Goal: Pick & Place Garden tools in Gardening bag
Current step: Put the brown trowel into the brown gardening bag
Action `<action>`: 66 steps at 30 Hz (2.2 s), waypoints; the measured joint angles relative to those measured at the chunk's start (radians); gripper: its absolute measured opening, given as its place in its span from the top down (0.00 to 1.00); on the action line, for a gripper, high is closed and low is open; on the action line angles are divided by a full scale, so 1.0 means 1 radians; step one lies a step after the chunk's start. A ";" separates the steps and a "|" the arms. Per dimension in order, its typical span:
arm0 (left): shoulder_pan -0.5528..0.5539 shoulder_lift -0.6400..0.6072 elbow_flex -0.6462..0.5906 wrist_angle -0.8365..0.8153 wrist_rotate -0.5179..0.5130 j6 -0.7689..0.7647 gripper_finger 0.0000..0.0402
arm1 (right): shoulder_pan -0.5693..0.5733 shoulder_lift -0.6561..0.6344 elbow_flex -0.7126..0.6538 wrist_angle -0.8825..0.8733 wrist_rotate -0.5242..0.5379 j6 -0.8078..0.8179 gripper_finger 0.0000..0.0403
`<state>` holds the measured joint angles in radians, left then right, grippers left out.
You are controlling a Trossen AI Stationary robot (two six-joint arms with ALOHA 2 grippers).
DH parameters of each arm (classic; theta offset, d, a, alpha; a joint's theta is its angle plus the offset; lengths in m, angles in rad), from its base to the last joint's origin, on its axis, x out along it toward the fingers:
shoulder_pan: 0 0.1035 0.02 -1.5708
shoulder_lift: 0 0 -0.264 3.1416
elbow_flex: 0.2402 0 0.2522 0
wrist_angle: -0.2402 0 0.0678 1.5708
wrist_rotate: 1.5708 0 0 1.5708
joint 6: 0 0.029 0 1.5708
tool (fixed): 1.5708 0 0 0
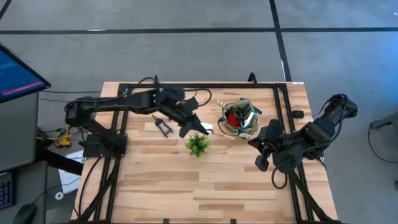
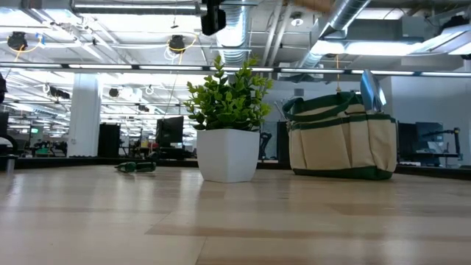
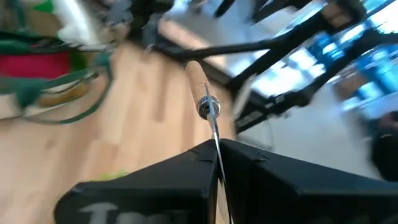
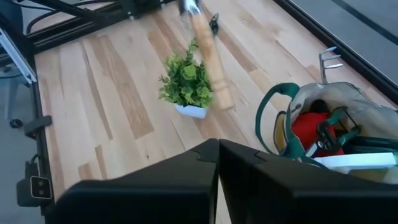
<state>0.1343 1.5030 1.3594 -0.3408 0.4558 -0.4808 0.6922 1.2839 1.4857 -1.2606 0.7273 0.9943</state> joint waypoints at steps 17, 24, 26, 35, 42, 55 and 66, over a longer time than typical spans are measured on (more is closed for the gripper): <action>-0.005 0.174 0.216 -0.326 -0.223 0.286 1.00 | -0.007 0.000 0.000 -0.004 0.006 0.002 1.00; -0.005 0.222 0.216 -0.325 -0.282 0.327 1.00 | -0.027 0.000 0.000 -0.004 0.006 0.002 1.00; -0.005 0.230 0.216 -0.320 -0.302 0.347 1.00 | -0.034 0.000 0.000 -0.004 0.006 0.002 1.00; 0.002 0.236 0.217 -0.297 -0.325 0.370 1.00 | -0.054 0.000 0.000 -0.004 -0.002 0.001 1.00; -0.004 0.193 0.217 -0.327 -0.325 0.374 1.00 | -0.054 0.001 -0.069 0.013 -0.067 0.002 1.00; -0.020 0.160 0.215 -0.424 -0.344 0.398 1.00 | -0.169 0.007 -0.232 0.080 -0.203 0.008 1.00; -0.043 0.038 0.216 -0.444 -0.343 0.395 1.00 | -0.301 0.011 -0.234 0.411 -0.289 -0.342 1.00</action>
<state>0.0914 1.5406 1.5749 -0.7845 0.1123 -0.0860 0.3908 1.2949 1.2518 -0.8500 0.4386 0.6523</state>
